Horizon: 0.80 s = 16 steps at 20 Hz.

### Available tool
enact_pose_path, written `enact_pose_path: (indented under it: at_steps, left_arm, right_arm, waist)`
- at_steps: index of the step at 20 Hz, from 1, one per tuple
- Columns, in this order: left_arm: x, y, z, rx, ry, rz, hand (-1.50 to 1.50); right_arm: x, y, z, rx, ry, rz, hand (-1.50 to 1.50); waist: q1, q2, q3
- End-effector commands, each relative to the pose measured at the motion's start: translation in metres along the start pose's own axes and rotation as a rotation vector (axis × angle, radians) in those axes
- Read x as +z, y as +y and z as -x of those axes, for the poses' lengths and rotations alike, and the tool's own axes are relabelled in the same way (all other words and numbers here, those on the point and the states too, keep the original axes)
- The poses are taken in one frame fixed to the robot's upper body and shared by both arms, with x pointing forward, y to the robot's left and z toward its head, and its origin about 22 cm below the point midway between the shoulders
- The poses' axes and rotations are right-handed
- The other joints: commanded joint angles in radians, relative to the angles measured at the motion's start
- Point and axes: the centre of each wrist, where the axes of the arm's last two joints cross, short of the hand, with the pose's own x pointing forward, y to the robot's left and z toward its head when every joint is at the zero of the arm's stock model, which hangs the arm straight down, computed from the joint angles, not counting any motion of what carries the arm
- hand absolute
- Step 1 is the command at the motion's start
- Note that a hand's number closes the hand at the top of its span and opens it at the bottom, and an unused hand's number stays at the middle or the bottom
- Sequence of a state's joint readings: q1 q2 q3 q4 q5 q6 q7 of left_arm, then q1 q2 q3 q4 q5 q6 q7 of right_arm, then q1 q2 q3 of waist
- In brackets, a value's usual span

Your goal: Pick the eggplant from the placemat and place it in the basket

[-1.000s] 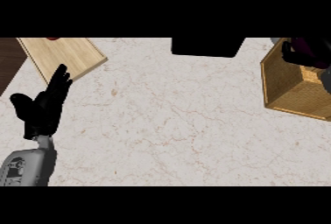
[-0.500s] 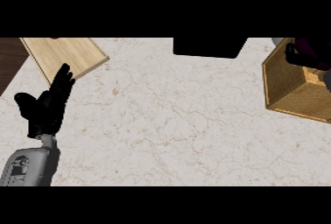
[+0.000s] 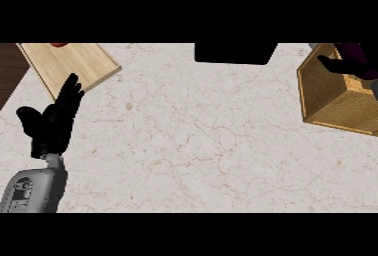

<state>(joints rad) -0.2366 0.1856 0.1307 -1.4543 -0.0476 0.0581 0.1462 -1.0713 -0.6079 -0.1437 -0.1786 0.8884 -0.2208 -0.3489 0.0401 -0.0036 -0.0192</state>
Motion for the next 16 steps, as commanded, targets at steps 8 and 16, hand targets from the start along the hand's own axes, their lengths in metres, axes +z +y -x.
enact_pose_path:
  at_steps: [8,16]
  left_arm:
    - [0.002,0.010,0.004,0.016,0.013,-0.013,0.00]
    - [0.003,0.017,-0.007,-0.004,0.007,-0.016,0.00]
  right_arm:
    - [0.012,-0.038,0.039,-0.451,0.182,0.135,-1.50]
    - [0.066,-0.064,0.116,-0.670,0.293,0.175,-1.50]
  waist:
    - [-0.020,0.012,0.020]
    - [-0.019,0.015,0.022]
